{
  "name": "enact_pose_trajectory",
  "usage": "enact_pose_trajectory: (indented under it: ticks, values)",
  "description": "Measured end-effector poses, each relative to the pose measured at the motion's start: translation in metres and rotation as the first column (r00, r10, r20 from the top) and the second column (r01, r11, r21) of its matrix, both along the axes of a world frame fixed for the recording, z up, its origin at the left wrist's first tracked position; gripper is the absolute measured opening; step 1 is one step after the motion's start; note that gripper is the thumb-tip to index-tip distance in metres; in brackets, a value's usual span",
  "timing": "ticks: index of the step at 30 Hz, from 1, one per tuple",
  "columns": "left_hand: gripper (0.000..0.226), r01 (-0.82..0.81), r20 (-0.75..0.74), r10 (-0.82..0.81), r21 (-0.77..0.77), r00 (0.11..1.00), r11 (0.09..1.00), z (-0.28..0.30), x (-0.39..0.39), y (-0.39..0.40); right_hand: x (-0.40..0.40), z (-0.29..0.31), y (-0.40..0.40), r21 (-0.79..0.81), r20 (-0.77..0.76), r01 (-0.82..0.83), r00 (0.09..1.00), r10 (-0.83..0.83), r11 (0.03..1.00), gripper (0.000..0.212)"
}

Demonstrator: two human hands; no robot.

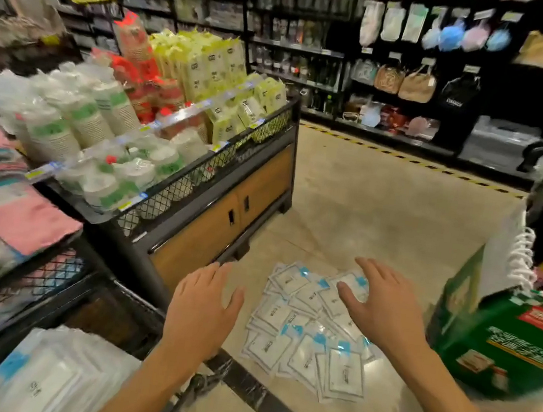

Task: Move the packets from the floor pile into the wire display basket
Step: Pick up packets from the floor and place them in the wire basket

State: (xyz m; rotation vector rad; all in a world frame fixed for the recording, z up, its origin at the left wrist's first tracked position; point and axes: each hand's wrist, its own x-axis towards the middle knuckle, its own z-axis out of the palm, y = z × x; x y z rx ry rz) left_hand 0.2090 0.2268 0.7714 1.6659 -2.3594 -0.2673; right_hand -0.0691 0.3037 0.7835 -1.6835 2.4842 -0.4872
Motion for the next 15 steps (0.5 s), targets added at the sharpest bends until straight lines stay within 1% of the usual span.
enact_pose_trajectory:
  ticks: [3,6,8,10,12,15]
  values:
    - [0.066,0.008,0.003,-0.008,0.060,1.000,0.998,-0.019,-0.039,-0.002,-0.048,-0.017,0.013,0.021,0.002,0.057,0.998,-0.057,0.998,0.065]
    - [0.076,0.048,0.034,-0.052,0.112,0.998,0.993,-0.035,-0.077,-0.005,-0.088,-0.031,0.023,0.082,0.001,0.104,0.995,-0.104,0.991,0.068]
    - [0.070,0.077,0.053,-0.085,0.139,0.995,0.987,-0.044,-0.098,-0.010,-0.109,-0.043,0.028,0.143,0.005,0.143,0.989,-0.145,0.979,0.070]
    - [0.062,0.109,0.068,-0.122,0.179,0.990,0.978,-0.054,-0.115,-0.018,-0.124,-0.060,0.032,0.144,0.021,0.186,0.981,-0.191,0.972,0.069]
    - [0.062,0.144,0.092,-0.167,0.217,0.982,0.965,-0.067,-0.131,-0.031,-0.134,-0.078,0.034,0.132,0.039,0.241,0.968,-0.248,0.962,0.070]
    - [0.066,0.208,0.097,-0.243,0.281,0.965,0.937,-0.091,-0.157,-0.056,-0.146,-0.101,0.027,0.211,0.072,0.301,0.944,-0.322,0.930,0.073]
